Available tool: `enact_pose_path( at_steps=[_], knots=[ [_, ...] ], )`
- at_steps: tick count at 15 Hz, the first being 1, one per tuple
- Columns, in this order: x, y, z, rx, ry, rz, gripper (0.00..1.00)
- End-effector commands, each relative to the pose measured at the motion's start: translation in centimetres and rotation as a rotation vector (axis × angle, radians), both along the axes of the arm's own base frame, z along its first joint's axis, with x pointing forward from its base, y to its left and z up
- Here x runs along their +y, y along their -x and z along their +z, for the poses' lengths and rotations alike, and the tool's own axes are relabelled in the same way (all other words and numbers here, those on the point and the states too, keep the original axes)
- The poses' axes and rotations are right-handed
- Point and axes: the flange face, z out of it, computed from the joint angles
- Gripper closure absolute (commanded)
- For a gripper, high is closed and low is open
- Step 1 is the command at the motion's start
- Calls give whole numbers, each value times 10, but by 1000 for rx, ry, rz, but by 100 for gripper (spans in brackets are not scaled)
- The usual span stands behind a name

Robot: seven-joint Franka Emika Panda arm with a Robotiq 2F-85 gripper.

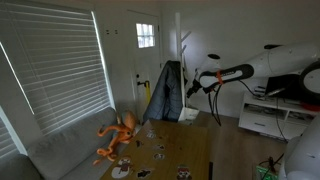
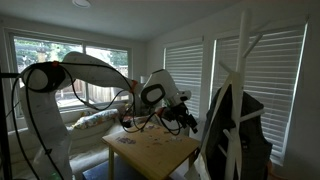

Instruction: Put the white bag on the brown table

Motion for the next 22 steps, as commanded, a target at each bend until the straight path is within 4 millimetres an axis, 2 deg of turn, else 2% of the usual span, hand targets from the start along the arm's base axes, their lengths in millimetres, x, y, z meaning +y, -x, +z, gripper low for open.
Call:
enact_pose_path(
  at_steps=[1, 4, 7, 12, 16, 17, 22],
  knots=[
    [-18, -13, 28, -118, 100, -14, 0],
    [-24, -23, 51, -220, 155, -18, 0],
    [-35, -35, 63, -294, 167, -46, 0],
    [-50, -50, 68, -348, 177, -69, 0],
    [-51, -64, 67, -381, 151, -81, 0],
    [-51, -67, 67, -389, 140, -83, 19],
    [-50, -77, 68, -421, 101, -92, 56]
  ],
)
